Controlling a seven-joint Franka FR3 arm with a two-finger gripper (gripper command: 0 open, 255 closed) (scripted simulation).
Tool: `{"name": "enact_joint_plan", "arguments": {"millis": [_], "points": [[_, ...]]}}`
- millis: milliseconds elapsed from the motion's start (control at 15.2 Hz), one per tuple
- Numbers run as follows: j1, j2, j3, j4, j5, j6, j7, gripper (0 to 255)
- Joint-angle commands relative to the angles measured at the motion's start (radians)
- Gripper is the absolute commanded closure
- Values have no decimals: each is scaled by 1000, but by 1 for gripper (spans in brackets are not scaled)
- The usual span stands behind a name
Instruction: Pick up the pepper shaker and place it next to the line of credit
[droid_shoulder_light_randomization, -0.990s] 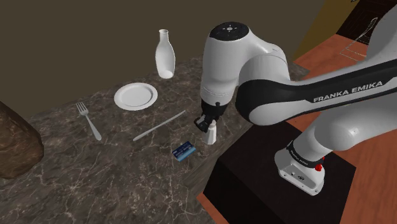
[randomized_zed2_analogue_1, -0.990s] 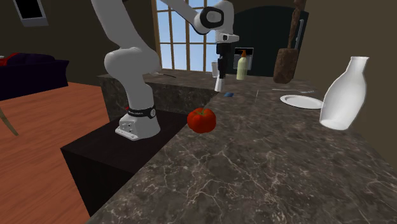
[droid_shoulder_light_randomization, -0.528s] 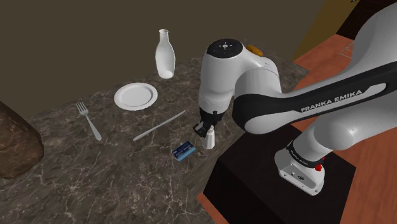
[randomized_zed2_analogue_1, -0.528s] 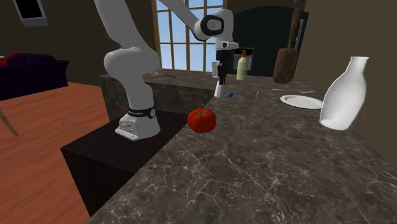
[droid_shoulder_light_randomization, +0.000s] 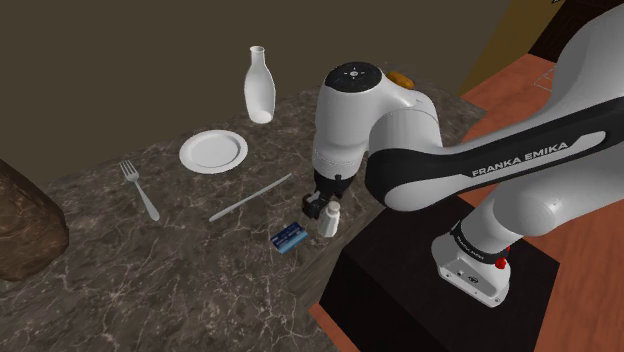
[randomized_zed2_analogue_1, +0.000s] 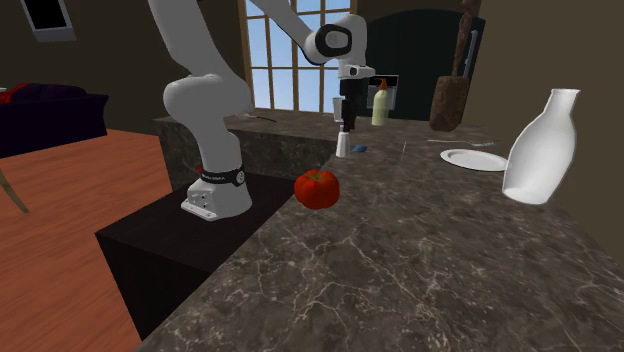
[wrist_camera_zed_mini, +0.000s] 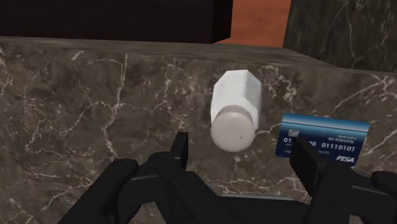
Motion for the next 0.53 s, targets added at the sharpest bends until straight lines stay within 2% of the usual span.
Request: {"name": "enact_joint_plan", "arguments": {"millis": [0,198,462], "points": [[0,0,0,0,0,0,0,0],[0,0,0,0,0,0,0,0],[28,-73,-50,81,27,-145,-28,0]]}}
